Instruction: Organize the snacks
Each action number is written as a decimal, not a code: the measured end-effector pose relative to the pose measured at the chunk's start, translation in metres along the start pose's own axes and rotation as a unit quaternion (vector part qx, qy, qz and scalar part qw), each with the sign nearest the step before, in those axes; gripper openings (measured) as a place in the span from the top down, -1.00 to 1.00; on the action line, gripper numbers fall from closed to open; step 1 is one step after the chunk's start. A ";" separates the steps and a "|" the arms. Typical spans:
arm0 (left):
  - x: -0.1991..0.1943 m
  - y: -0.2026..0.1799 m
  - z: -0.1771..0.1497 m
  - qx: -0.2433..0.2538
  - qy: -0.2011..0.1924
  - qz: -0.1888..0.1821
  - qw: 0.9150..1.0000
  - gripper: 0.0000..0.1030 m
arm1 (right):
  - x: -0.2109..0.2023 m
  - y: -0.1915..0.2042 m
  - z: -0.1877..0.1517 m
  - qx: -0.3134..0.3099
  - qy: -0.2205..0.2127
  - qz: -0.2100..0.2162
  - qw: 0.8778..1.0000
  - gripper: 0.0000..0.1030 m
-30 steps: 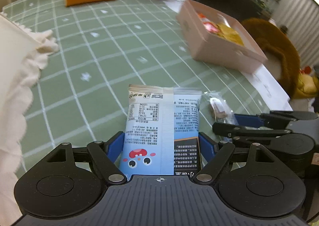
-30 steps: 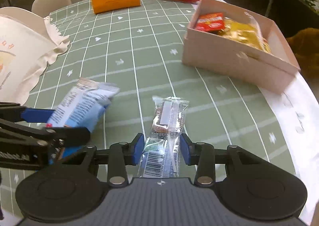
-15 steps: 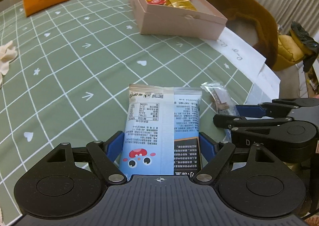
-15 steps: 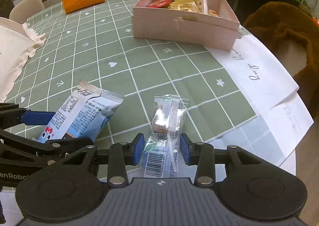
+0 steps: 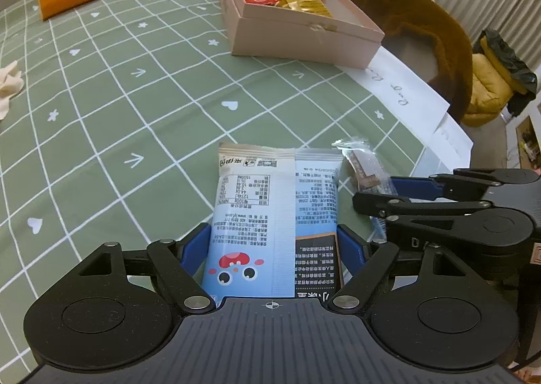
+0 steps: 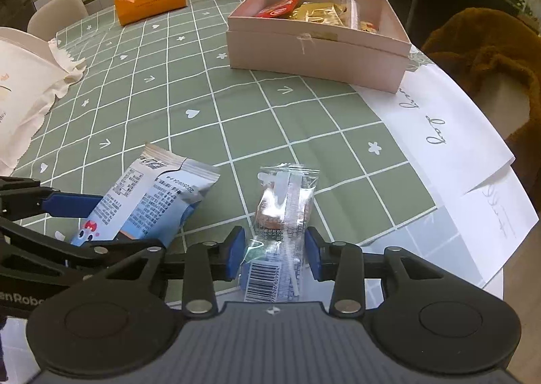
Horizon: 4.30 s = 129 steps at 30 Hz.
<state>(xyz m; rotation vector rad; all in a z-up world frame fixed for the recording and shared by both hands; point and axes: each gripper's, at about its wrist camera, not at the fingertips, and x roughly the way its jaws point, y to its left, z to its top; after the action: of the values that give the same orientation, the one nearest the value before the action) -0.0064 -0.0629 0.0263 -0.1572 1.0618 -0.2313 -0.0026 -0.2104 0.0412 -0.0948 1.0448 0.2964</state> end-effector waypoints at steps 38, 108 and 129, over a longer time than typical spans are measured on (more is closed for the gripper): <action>-0.016 0.005 0.042 -0.032 -0.024 0.052 0.998 -0.62 | 0.019 -0.031 0.023 0.067 0.042 0.031 0.996 0.02; 0.099 -0.033 0.272 -0.058 -0.052 0.039 0.996 -0.62 | 0.005 -0.173 0.237 0.049 -0.100 0.092 0.989 -0.05; 0.089 -0.033 0.229 -0.111 -0.051 0.051 0.991 -0.12 | 0.016 -0.169 0.120 0.038 -0.075 0.092 0.992 -0.05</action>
<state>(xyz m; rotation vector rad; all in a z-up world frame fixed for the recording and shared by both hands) 0.2321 -0.1145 0.0693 -0.3103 0.9889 -0.0124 0.1532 -0.3425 0.0769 0.0911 0.9161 0.4235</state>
